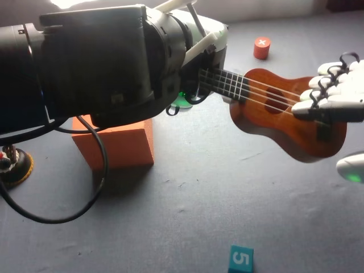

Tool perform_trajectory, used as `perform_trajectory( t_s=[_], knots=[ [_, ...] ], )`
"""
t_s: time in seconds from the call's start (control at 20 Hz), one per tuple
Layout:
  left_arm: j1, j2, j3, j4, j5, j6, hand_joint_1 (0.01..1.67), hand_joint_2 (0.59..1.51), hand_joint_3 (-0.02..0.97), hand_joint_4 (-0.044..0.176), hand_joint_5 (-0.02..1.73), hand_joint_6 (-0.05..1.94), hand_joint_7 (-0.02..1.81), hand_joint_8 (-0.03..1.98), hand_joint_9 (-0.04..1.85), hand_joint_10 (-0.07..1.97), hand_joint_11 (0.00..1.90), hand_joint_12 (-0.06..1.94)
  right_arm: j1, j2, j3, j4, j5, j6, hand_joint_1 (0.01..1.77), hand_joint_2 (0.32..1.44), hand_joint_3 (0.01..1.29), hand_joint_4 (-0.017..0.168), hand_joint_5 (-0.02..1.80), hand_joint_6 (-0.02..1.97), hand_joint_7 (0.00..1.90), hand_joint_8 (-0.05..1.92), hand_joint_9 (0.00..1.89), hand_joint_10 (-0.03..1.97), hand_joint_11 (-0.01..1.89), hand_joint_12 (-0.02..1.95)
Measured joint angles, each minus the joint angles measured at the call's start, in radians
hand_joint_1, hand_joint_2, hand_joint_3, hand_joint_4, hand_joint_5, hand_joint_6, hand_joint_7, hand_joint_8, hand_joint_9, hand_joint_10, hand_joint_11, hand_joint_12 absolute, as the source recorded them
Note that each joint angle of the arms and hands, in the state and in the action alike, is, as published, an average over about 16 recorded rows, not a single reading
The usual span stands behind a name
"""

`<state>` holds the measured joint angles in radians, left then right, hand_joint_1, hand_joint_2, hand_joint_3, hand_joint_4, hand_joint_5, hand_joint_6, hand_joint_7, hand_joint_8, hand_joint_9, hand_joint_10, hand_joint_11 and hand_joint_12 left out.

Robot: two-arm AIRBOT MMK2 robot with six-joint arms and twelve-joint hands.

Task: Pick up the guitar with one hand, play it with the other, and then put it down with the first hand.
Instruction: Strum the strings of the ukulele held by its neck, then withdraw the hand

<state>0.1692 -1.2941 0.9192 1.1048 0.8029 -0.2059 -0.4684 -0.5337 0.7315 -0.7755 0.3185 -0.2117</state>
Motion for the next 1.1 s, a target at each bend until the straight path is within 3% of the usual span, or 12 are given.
perform_trajectory(
  t_s=[0.35,0.65,0.9,1.1],
  knots=[
    [-0.003,0.000,0.008,0.001,-0.002,0.002,1.50,1.087,-0.018,0.141,1.21,1.86,1.32,1.98,1.40,1.92,1.43,1.92,-0.010,0.021,-0.014,-0.009,0.066,-0.001,0.06,1.32,0.02,-0.005,0.19,0.16,0.18,0.00,0.10,0.01,0.02,0.00],
    [-0.003,0.007,0.000,0.005,0.002,-0.017,1.50,1.087,-0.018,0.148,1.21,1.86,1.32,1.98,1.40,1.92,1.44,1.92,0.019,0.043,-0.011,0.016,0.130,-0.002,0.06,1.32,0.02,-0.003,0.15,0.23,0.19,0.00,0.10,0.01,0.02,0.04],
    [0.008,0.030,-0.029,0.032,0.024,-0.074,1.50,1.087,-0.018,0.152,1.20,1.87,1.32,1.98,1.39,1.92,1.44,1.92,0.057,0.053,0.019,0.108,0.168,-0.035,0.07,1.32,0.02,-0.004,0.12,0.25,0.18,0.00,0.10,0.01,0.02,0.07],
    [0.029,0.051,-0.067,0.077,0.050,-0.162,1.50,1.088,-0.018,0.157,1.20,1.87,1.32,1.98,1.39,1.92,1.44,1.92,0.084,0.056,0.045,0.216,0.184,-0.103,0.07,1.32,0.02,-0.004,0.10,0.26,0.18,0.00,0.09,0.01,0.02,0.09]
  ],
)
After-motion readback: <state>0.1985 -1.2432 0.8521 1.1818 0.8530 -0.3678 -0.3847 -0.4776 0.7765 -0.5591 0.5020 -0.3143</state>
